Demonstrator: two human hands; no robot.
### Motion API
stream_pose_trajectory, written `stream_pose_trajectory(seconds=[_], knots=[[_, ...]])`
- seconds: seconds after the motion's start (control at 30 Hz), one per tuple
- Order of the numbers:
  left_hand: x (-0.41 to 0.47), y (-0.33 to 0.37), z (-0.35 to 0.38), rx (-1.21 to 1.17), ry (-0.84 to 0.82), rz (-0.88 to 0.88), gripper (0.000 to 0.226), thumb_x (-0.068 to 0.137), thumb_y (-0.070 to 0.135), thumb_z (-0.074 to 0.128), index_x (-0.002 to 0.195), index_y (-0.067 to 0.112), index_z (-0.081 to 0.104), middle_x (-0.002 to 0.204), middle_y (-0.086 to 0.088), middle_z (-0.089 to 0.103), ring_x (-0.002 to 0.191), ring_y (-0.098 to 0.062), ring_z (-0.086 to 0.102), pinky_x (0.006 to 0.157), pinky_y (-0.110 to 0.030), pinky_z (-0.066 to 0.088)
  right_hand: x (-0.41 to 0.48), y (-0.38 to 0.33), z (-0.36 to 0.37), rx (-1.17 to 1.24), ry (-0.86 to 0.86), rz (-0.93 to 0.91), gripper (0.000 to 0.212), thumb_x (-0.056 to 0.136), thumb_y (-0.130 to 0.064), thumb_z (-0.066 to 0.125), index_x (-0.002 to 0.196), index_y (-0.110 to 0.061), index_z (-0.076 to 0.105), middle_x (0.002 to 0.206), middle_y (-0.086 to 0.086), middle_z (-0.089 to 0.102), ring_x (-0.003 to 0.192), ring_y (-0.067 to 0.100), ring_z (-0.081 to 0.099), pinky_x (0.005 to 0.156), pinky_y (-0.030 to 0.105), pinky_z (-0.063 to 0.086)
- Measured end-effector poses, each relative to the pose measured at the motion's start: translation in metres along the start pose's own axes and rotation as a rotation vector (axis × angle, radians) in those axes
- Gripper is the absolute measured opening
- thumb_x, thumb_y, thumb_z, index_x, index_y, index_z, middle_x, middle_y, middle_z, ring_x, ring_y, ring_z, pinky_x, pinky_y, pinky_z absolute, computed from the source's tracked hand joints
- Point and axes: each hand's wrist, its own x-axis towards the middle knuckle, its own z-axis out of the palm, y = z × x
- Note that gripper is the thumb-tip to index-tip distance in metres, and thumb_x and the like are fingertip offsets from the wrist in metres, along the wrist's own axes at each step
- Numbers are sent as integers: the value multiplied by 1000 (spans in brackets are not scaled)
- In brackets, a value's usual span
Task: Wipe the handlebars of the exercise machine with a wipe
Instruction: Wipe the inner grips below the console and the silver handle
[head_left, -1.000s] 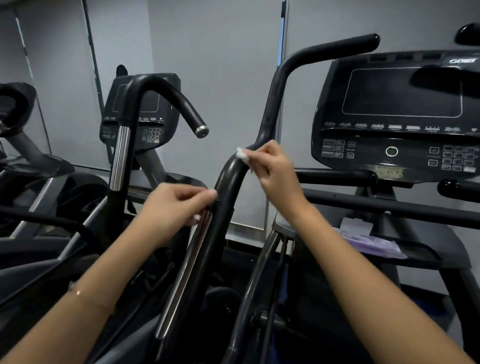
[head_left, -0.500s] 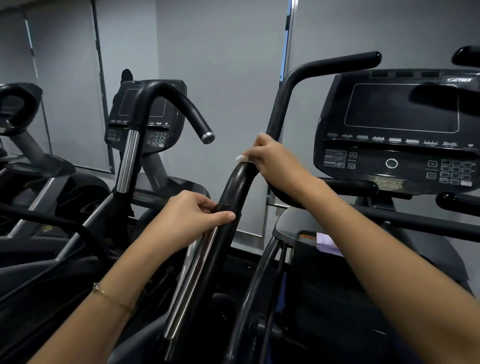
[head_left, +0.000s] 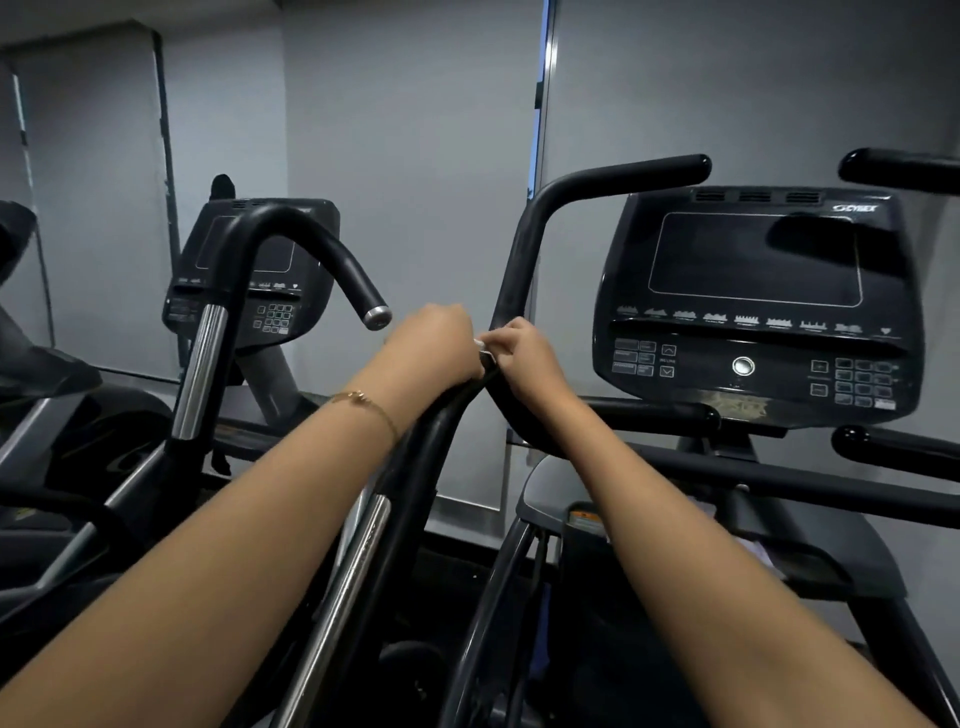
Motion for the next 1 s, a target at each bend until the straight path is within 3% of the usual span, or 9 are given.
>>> stream_pose_trajectory(seconds=[0.07, 0.2, 0.3, 0.4, 0.5, 0.6, 0.77, 0.87, 1.0], knots=[[11, 14, 0, 134, -70, -9, 18, 87, 26, 61, 87, 14, 48, 75, -1, 48, 82, -24, 51, 66, -30, 36, 10, 14, -4, -67, -31, 53, 23, 93, -17, 53, 107, -11, 71, 88, 3, 48, 88, 21, 54, 74, 24, 36], [24, 33, -8, 262, -116, -8, 21, 88, 23, 62, 104, 15, 52, 93, -2, 45, 85, -21, 44, 70, -30, 33, 17, 37, -20, -164, 87, 137, 21, 92, -18, 55, 105, -11, 71, 96, 8, 66, 90, 22, 62, 68, 23, 39], [38, 39, -3, 310, -98, 8, 30, 91, 20, 58, 119, 12, 53, 103, -5, 52, 94, -24, 52, 72, -29, 33, 2, 40, -20, -162, 222, 117, 23, 94, -15, 52, 108, -10, 68, 102, 9, 56, 88, 20, 56, 75, 28, 44], [48, 46, 12, 352, -101, 24, 31, 93, 15, 52, 124, 12, 52, 126, -4, 53, 115, -23, 53, 77, -29, 36, -14, 40, 0, -291, 90, 74, 24, 94, -13, 45, 96, -6, 68, 92, 12, 48, 82, 29, 53, 69, 31, 41], [55, 54, 25, 410, -128, 26, 33, 92, 13, 53, 124, 13, 52, 120, -3, 56, 109, -21, 56, 77, -28, 40, -17, 48, 7, -365, 24, 135, 20, 93, -9, 42, 85, 1, 57, 94, 15, 45, 90, 34, 50, 69, 33, 37], [59, 51, 24, 405, -127, 28, 28, 92, 16, 53, 120, 14, 53, 110, -3, 57, 99, -21, 55, 75, -28, 36, -18, 51, -10, -499, -36, 144, 20, 94, -8, 44, 97, 4, 59, 104, 17, 50, 102, 35, 48, 73, 35, 35], [62, 41, 24, 424, -132, 42, 33, 87, 29, 64, 116, 14, 55, 101, -1, 57, 83, -19, 46, 65, -28, 34, -7, 45, -18, -619, -170, 116, 16, 91, -7, 49, 84, 4, 59, 81, 16, 44, 75, 33, 47, 65, 32, 34], [66, 41, 24, 399, -133, 31, 34, 87, 30, 64, 116, 14, 54, 101, -2, 56, 83, -20, 46, 71, -29, 33, -2, 41, -9, -638, -189, 90, 17, 91, -3, 47, 79, 4, 57, 81, 13, 40, 74, 32, 44, 64, 32, 33], [66, 41, 20, 370, -148, 28, 40, 85, 33, 66, 116, 13, 53, 95, -2, 51, 87, -23, 50, 74, -31, 36, -13, 38, -30, -706, -232, 68, 19, 93, -14, 50, 80, -1, 49, 84, 14, 43, 78, 33, 46, 65, 32, 33]])
